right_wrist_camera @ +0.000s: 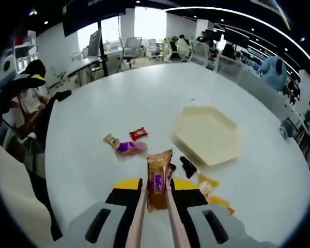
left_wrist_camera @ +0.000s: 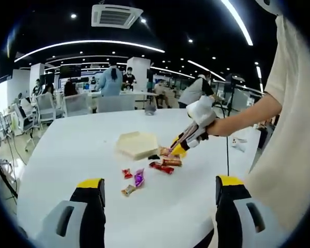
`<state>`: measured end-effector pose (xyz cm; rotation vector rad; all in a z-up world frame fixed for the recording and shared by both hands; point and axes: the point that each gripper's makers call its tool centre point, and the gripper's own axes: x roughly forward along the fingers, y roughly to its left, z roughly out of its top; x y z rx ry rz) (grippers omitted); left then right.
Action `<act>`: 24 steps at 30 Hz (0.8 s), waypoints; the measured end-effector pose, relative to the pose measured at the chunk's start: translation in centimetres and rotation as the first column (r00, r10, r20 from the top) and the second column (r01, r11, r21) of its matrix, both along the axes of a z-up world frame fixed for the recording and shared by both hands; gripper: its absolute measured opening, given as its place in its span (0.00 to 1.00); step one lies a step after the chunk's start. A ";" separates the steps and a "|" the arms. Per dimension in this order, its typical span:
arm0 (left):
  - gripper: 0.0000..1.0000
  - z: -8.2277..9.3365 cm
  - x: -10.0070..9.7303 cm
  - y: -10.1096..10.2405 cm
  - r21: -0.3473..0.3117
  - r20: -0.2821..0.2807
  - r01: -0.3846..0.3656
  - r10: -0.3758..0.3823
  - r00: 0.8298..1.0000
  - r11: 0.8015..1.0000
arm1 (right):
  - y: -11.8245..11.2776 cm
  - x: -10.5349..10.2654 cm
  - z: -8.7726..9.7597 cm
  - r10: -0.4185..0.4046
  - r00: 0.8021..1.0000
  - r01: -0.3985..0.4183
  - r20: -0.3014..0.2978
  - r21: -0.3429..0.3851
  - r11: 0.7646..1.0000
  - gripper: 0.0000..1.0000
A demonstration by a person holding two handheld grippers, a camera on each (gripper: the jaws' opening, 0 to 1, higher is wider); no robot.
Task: Place the target food into the container with the food tongs after gripping and lifting it, then release it inside without dropping or visibly crushing the food.
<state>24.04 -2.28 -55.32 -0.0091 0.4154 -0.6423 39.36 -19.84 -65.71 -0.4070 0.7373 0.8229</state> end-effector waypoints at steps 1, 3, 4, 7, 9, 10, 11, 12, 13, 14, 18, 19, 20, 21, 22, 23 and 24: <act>0.88 0.0 0.0 0.0 0.000 0.001 0.000 0.000 1.000 1.000 | 0.0 0.1 0.1 -0.001 1.000 0.001 0.002 0.001 1.000 0.21; 0.88 0.1 0.0 0.0 0.000 0.003 0.000 0.000 1.000 1.000 | 0.0 0.5 0.4 0.000 1.000 0.000 0.009 0.003 1.000 0.21; 0.88 0.1 0.0 0.0 0.000 0.003 0.000 0.000 1.000 1.000 | 0.0 0.6 0.5 0.001 1.000 -0.001 0.012 0.002 1.000 0.21; 0.88 0.2 0.1 0.1 0.002 0.006 -0.002 0.002 1.000 1.000 | 0.0 1.5 1.0 -0.003 1.000 0.003 0.025 0.004 1.000 0.21; 0.88 0.2 0.1 0.2 0.004 0.007 -0.005 0.005 1.000 1.000 | -0.1 2.0 1.2 -0.005 0.999 0.005 0.031 0.005 1.000 0.21; 0.87 0.2 0.1 0.3 0.006 0.007 -0.006 0.006 1.000 1.000 | -0.1 2.2 1.3 -0.006 0.999 0.006 0.034 0.004 1.000 0.21; 0.86 0.1 0.0 0.3 0.010 0.005 -0.006 0.006 1.000 1.000 | -0.2 2.4 1.4 -0.010 0.999 0.010 0.036 0.004 1.000 0.21; 0.86 0.1 0.0 0.3 0.012 0.004 -0.005 0.005 1.000 1.000 | -0.2 2.7 1.6 -0.018 0.999 0.017 0.038 0.010 1.000 0.21; 0.86 0.0 0.0 0.3 0.013 0.003 -0.006 0.006 1.000 1.000 | -0.2 2.9 1.7 -0.027 0.999 0.026 0.039 0.016 1.000 0.21; 0.86 0.0 -0.1 0.4 0.012 0.003 -0.006 0.006 1.000 1.000 | -0.2 3.0 1.8 -0.031 0.999 0.030 0.040 0.020 0.999 0.21; 0.87 0.1 -0.2 0.4 0.007 0.001 -0.008 0.008 1.000 1.000 | -0.2 3.9 2.1 -0.052 0.998 0.051 0.046 0.034 0.998 0.21; 0.88 0.0 -0.2 0.4 0.012 0.002 -0.010 0.010 1.000 1.000 | -0.2 4.2 2.3 -0.059 0.997 0.058 0.048 0.039 0.998 0.21; 0.89 0.1 -0.2 0.5 0.013 0.004 -0.013 0.013 1.000 1.000 | -0.2 4.5 2.4 -0.064 0.997 0.062 0.049 0.043 0.997 0.21; 0.89 0.1 -0.2 0.6 0.010 0.006 -0.016 0.016 1.000 1.000 | -0.2 4.6 2.5 -0.066 0.996 0.063 0.052 0.044 0.997 0.21; 0.88 0.2 -0.2 0.7 0.009 0.005 -0.016 0.016 1.000 1.000 | -0.2 4.8 2.6 -0.067 0.996 0.065 0.055 0.044 0.997 0.21; 0.88 0.1 -0.2 0.7 0.010 0.004 -0.017 0.017 1.000 1.000 | -0.2 4.9 2.7 -0.067 0.996 0.065 0.056 0.045 0.997 0.21; 0.88 0.1 -0.2 0.8 0.011 0.005 -0.018 0.018 1.000 1.000 | -0.2 4.9 3.0 -0.067 0.996 0.064 0.059 0.045 0.997 0.21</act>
